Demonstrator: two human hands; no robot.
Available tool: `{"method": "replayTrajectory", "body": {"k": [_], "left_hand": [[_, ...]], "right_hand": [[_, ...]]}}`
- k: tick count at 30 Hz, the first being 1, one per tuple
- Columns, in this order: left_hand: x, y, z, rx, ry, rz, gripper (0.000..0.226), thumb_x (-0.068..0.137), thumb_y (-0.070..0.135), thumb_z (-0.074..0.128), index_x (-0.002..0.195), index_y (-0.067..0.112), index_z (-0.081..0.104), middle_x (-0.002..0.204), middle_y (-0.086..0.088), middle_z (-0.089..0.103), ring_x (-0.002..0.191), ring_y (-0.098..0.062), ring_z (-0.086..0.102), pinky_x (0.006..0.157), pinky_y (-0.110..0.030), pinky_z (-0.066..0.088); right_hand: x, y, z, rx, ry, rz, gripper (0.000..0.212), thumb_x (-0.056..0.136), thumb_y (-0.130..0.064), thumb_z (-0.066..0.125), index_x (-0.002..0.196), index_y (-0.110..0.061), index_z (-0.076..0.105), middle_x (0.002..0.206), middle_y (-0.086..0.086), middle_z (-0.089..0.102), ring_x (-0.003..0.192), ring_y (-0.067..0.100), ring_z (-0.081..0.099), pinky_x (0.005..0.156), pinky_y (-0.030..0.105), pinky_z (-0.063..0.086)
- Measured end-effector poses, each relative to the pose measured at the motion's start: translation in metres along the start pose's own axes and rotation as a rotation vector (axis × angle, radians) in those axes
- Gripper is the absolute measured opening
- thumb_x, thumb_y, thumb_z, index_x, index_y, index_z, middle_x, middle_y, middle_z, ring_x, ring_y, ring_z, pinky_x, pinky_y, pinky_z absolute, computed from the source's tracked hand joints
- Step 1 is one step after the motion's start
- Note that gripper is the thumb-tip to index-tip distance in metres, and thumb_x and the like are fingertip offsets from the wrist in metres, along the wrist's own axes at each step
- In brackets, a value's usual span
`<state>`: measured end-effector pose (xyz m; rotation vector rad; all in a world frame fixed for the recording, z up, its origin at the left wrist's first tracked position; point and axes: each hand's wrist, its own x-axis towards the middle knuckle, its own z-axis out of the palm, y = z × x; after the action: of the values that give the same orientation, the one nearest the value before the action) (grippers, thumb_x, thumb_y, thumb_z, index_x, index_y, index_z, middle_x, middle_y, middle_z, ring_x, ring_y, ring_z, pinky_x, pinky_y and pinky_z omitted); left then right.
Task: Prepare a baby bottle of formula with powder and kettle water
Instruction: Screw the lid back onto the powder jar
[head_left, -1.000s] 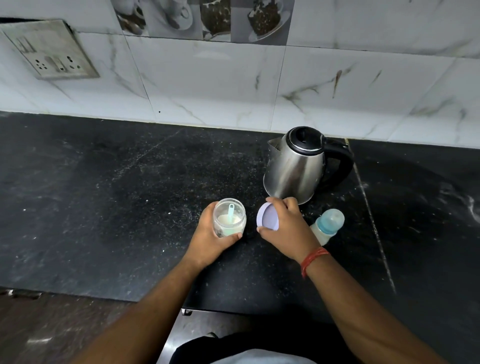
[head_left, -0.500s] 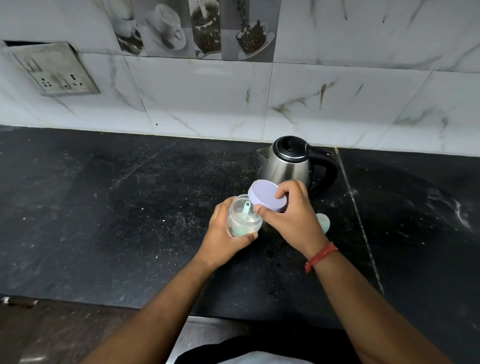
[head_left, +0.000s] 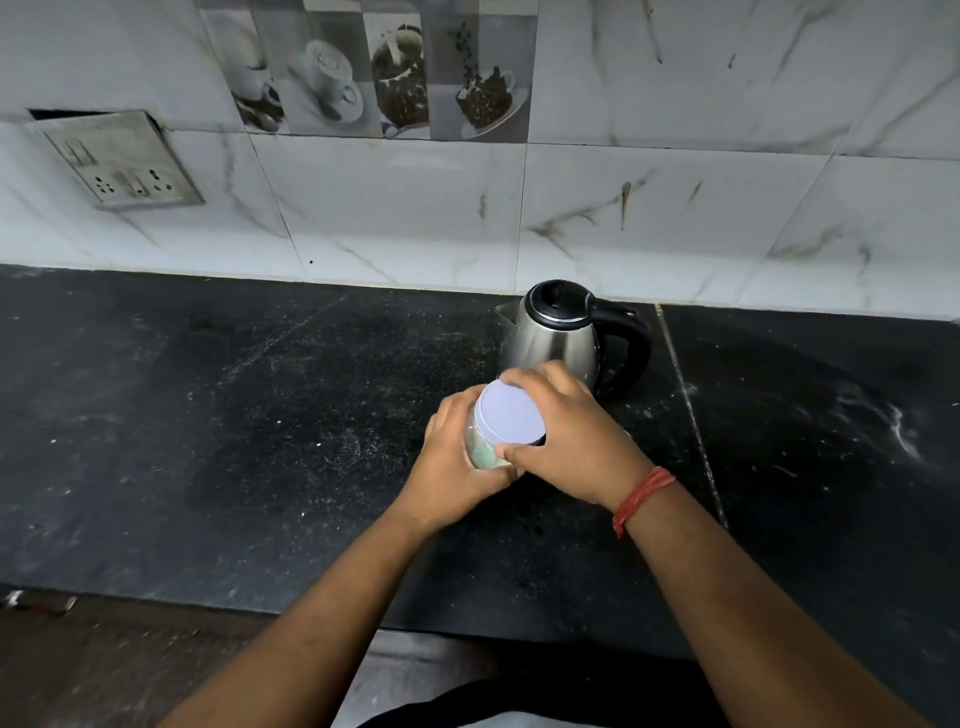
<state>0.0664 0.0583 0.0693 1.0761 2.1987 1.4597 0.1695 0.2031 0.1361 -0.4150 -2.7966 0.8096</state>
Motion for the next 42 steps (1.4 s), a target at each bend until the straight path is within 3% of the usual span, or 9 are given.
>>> {"method": "replayTrajectory", "body": {"k": [5,13,17,21,25,29,32,38,42], "left_hand": [[-0.001,0.007,-0.002,0.020,-0.039,0.009,0.085,0.061,0.046,0.084,0.134,0.052,0.040,0.132,0.022,0.045,0.131,-0.012,0.045,0.112,-0.043,0.043],[-0.008,0.011,-0.002,-0.020,-0.125,-0.025,0.088,0.061,0.040,0.089,0.132,0.051,0.038,0.135,0.012,0.048,0.129,-0.010,0.050,0.110,-0.042,0.047],[-0.011,0.014,0.002,-0.036,-0.074,-0.023,0.089,0.061,0.042,0.087,0.137,0.037,0.040,0.136,0.008,0.049,0.131,-0.018,0.050,0.109,-0.048,0.047],[-0.012,0.022,0.005,-0.059,-0.003,-0.032,0.086,0.060,0.043,0.085,0.134,0.041,0.039,0.135,0.012,0.046,0.131,-0.017,0.049,0.110,-0.045,0.047],[-0.013,0.023,-0.003,-0.060,-0.004,-0.046,0.093,0.059,0.045,0.083,0.141,0.033,0.041,0.136,0.010,0.043,0.130,0.001,0.046,0.110,-0.021,0.041],[-0.012,0.027,-0.013,-0.027,-0.090,-0.041,0.088,0.063,0.038,0.084,0.138,0.041,0.038,0.134,0.013,0.041,0.126,0.013,0.042,0.101,-0.005,0.035],[-0.011,0.030,-0.015,-0.034,-0.172,-0.039,0.093,0.061,0.044,0.083,0.140,0.043,0.035,0.137,0.016,0.041,0.129,0.009,0.043,0.104,-0.009,0.037],[-0.014,0.028,-0.013,-0.086,-0.223,-0.044,0.097,0.065,0.038,0.087,0.148,0.035,0.036,0.144,0.006,0.051,0.134,-0.010,0.052,0.114,-0.040,0.045],[-0.013,0.026,-0.010,-0.063,-0.173,-0.052,0.095,0.065,0.040,0.089,0.145,0.041,0.038,0.142,0.008,0.052,0.135,-0.020,0.051,0.110,-0.049,0.048]], "right_hand": [[0.003,0.003,-0.018,-0.071,-0.175,-0.022,0.087,0.081,-0.031,0.082,0.154,-0.032,0.035,0.120,-0.009,0.031,0.124,0.019,0.043,0.109,0.030,0.039],[-0.005,0.003,-0.032,-0.050,-0.300,-0.100,0.084,0.077,-0.016,0.082,0.142,-0.040,0.037,0.122,-0.008,0.033,0.111,0.017,0.050,0.094,0.035,0.051],[-0.008,-0.011,-0.034,-0.145,-0.212,0.042,0.081,0.076,-0.053,0.079,0.142,-0.029,0.039,0.125,0.000,0.041,0.111,0.027,0.057,0.089,0.037,0.050],[-0.014,-0.023,-0.036,-0.357,-0.115,0.144,0.084,0.076,-0.083,0.048,0.125,-0.015,0.049,0.125,0.008,0.060,0.106,0.032,0.063,0.074,0.036,0.043],[-0.019,-0.020,-0.051,-0.486,-0.113,0.107,0.063,0.082,-0.081,0.046,0.100,-0.021,0.052,0.104,0.000,0.065,0.093,0.024,0.064,0.071,0.036,0.047],[-0.014,-0.010,-0.063,-0.229,-0.172,-0.133,0.066,0.085,-0.054,0.071,0.141,-0.028,0.046,0.139,-0.005,0.049,0.125,0.017,0.052,0.100,0.033,0.045],[-0.010,-0.005,-0.066,-0.205,-0.316,-0.267,0.081,0.086,-0.037,0.075,0.155,-0.032,0.033,0.159,-0.008,0.031,0.144,0.011,0.034,0.119,0.032,0.032],[-0.013,-0.008,-0.052,-0.227,-0.266,-0.164,0.076,0.085,-0.059,0.063,0.152,-0.040,0.031,0.125,-0.012,0.038,0.110,0.017,0.056,0.094,0.035,0.049],[-0.016,-0.015,-0.035,-0.380,-0.145,-0.032,0.074,0.086,-0.075,0.046,0.141,-0.025,0.040,0.132,0.000,0.049,0.109,0.027,0.061,0.087,0.038,0.049]]}}
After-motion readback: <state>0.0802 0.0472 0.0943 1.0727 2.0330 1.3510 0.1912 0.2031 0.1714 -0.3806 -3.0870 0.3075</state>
